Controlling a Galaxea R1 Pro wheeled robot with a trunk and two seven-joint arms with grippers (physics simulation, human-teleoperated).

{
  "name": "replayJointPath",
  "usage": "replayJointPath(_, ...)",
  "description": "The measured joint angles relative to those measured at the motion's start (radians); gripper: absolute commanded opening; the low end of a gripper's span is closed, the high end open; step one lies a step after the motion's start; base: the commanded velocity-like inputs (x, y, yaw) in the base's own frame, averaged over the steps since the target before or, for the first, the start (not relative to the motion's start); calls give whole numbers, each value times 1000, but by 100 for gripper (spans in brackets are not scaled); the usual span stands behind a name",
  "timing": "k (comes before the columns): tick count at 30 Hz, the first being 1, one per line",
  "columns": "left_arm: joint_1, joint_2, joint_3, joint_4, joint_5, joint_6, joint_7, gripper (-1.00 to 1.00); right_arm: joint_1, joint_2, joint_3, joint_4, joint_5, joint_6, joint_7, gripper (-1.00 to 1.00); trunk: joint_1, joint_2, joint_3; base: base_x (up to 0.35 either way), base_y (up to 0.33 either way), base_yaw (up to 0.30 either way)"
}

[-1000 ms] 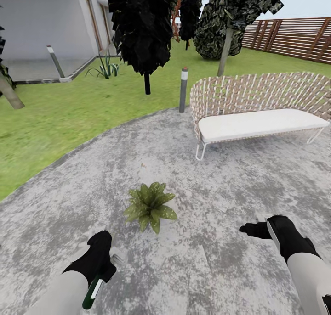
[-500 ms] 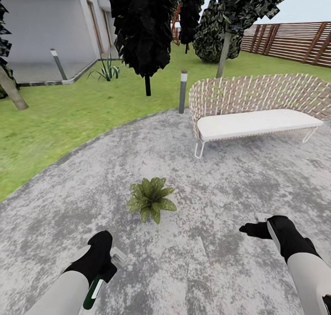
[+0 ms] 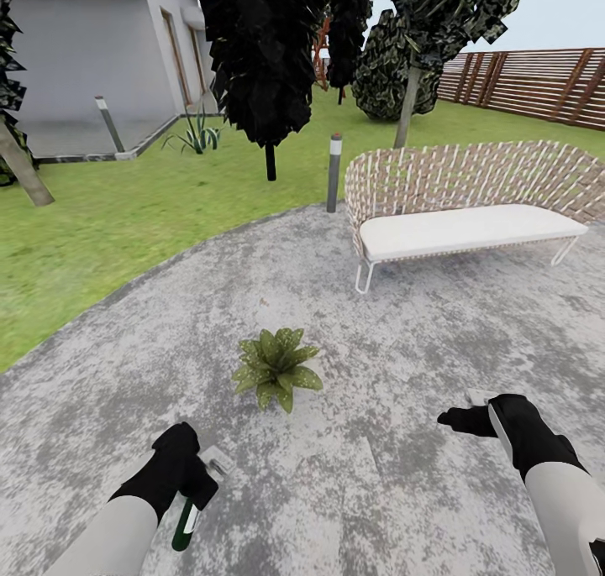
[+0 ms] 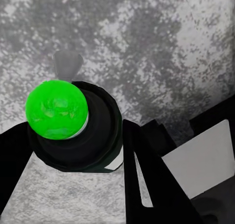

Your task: Pick up the pesticide atomizer in the garden and spray insectifuge to fully cover both potted plants in the garden.

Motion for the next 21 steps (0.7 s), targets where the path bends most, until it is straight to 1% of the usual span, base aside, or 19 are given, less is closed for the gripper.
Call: replayJointPath(21,0,0,2,1,2,-5,0,-100,0,0,1,-7,0,-3,1,100,0,0,0,0,0,0)
